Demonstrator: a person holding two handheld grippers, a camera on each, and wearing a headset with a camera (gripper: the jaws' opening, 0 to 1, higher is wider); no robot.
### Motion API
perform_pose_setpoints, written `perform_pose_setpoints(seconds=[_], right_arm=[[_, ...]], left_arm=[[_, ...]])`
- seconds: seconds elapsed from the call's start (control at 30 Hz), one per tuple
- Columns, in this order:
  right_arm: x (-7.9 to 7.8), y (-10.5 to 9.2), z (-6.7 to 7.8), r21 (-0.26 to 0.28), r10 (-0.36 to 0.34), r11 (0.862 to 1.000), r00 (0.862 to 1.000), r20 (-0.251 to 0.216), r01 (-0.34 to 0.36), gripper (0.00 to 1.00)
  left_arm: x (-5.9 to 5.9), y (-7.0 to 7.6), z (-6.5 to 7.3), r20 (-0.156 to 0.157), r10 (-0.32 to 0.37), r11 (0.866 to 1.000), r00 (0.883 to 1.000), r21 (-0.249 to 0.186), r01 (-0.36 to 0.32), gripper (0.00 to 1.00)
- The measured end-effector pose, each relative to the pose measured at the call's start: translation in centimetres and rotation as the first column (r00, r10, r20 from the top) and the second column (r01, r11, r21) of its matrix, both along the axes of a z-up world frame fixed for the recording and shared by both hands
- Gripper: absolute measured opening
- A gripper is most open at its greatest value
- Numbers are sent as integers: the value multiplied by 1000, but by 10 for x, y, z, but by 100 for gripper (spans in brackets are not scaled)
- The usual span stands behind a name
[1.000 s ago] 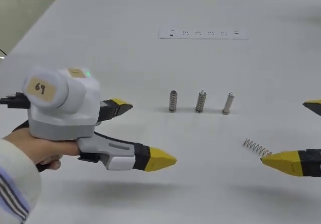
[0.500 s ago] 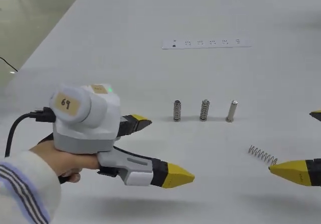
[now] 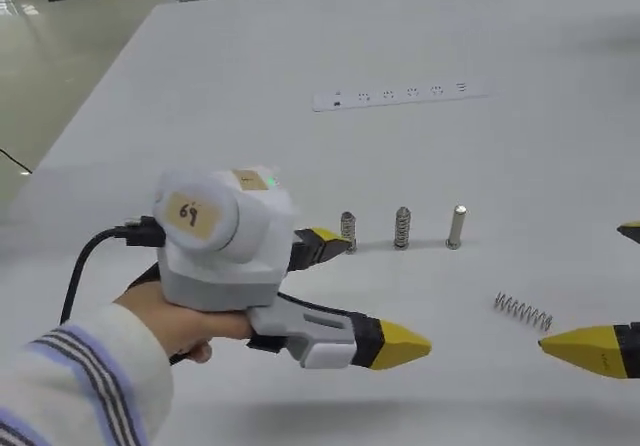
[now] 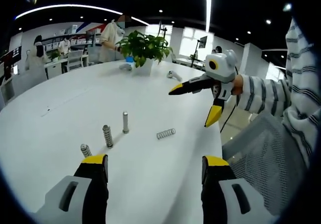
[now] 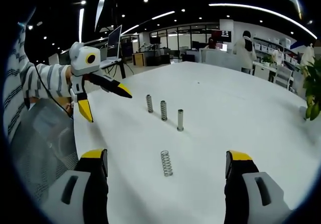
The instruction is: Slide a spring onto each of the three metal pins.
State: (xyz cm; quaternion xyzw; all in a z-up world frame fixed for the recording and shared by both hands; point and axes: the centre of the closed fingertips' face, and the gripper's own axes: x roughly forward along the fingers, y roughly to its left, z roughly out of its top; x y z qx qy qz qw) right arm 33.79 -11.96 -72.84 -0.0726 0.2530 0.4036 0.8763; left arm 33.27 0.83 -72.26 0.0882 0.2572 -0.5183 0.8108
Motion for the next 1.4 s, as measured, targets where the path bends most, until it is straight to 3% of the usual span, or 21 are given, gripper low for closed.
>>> perform_pose_setpoints(seconds=[0.17,0.37,0.5,0.63,0.93,1.07,1.23,1.4], right_arm=[[-3,-5,-3,-9,-11,1000,1000,-7,11,96],[-6,-5,-2,-2,-16,1000,1000,-7,16,95],[-8,-6,-4,0,-25,1000,999,-23,25,95],[-10,-6,-7,1,-24,1000,999,-28,24,95],[-14,-6,-10,-8,-27,1000,999,-36,27,94],[-13,-6,-9,0,-38,999,999,-39,38,94],[-14,-6,-11,-14,-34,999,998,-43,34,93],[-15,-7,-12,-20,-40,999,998,-50,39,92]], left_arm=[[8,-15,3,9,-39,999,999,6,39,70],[17,-34,4,49,-127,991,991,45,124,63],[23,-43,5,43,-158,986,987,53,156,61],[23,-51,0,45,-208,976,977,80,204,56],[25,-68,-8,53,-266,961,962,92,261,51],[22,-74,-17,39,-305,947,951,116,299,47],[25,-82,-21,32,-304,948,952,108,299,40],[21,-91,-26,56,-347,933,936,124,339,34]])
